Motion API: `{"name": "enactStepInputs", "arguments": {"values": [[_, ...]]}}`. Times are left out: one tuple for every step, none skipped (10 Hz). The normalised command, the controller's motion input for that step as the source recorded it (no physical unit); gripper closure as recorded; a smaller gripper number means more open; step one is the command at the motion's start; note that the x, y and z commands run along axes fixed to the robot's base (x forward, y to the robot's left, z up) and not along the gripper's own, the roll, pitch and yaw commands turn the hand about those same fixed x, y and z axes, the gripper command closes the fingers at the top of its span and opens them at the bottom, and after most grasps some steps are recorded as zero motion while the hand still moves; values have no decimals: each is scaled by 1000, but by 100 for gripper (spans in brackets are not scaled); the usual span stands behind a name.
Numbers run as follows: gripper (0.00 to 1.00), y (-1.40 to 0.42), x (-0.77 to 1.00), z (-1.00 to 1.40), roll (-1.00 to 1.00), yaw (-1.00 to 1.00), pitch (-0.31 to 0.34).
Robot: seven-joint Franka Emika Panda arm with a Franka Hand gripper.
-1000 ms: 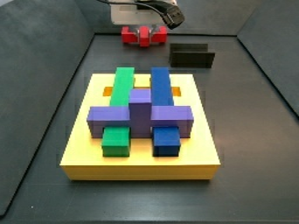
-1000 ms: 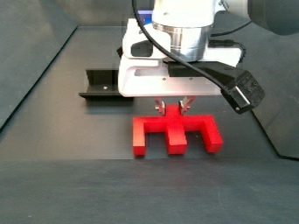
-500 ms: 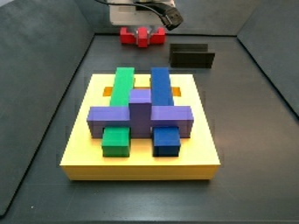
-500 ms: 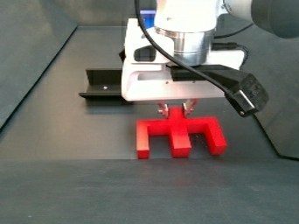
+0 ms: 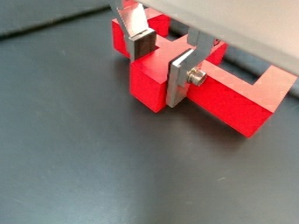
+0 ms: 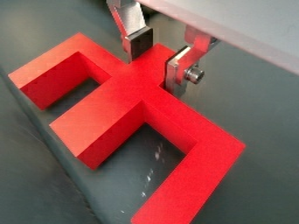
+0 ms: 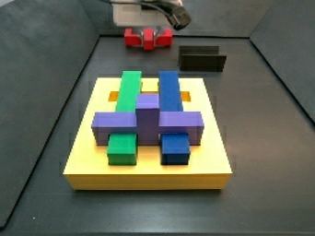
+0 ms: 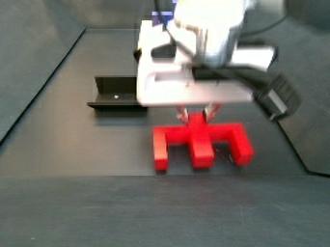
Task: Pick up the red object. Move up. Place the red object on the fixture. Regrasp the red object. Move to above the board. Insert the red object.
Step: Move up, then place the red object on the fixture.
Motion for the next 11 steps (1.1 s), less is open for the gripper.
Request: {"name": "enactStepInputs", "arguments": {"values": [[100,36,1,585,31,25,27],[100,16,21,292,66,14,20],[100,0,126,0,-26,0,20],[100,-334,900,149,-317,0,391],[100,-486,923,403,-480,0,343],[100,-520,871,500,-643,0,346],[100,-489,851,409,-757,0,354],[100,-397,809,274,-883,0,349],[100,-366,791,206,-923,0,329],[100,-374,806,183,-903,0,277],[100,-360,826,149,-917,0,231]]}}
